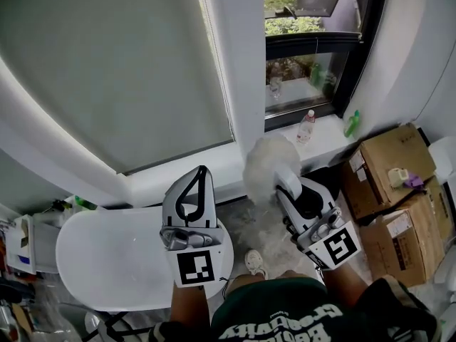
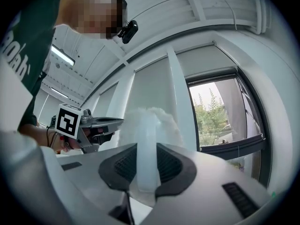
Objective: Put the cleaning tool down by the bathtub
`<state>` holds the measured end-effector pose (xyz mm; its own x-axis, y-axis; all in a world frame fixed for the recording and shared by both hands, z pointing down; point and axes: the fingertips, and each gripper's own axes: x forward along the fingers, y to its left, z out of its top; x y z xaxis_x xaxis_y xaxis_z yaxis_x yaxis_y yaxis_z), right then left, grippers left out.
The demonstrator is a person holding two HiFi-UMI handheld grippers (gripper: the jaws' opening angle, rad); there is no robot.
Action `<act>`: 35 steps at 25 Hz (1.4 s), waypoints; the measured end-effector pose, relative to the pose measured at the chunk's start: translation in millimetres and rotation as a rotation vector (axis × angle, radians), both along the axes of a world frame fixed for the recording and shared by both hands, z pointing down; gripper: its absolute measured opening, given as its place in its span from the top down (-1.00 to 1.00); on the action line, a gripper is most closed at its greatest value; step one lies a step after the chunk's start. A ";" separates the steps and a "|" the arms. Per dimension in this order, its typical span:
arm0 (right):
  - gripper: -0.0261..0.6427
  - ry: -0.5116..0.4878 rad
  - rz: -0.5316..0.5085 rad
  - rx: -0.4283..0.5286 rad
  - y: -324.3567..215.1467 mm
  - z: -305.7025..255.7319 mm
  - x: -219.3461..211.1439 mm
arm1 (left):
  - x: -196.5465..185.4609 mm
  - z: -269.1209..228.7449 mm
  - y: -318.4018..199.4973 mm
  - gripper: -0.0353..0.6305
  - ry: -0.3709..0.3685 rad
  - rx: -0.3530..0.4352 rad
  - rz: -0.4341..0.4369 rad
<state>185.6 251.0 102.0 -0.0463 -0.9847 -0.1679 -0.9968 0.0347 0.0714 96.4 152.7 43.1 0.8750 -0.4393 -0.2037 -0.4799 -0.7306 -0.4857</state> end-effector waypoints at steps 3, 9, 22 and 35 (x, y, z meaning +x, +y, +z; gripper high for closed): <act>0.64 -0.002 0.014 -0.004 -9.6 3.3 4.9 | 4.1 5.2 -13.0 0.87 0.004 -0.016 0.003; 0.64 -0.012 0.038 -0.027 -27.8 10.0 12.3 | 11.3 11.7 -28.8 0.87 0.018 -0.040 0.049; 0.64 -0.004 0.016 -0.033 -70.9 11.3 6.8 | 7.5 22.3 -75.9 0.87 0.023 -0.055 0.029; 0.64 0.022 -0.117 0.010 -94.7 -2.1 -26.4 | -38.4 20.6 -85.3 0.87 0.027 -0.075 -0.091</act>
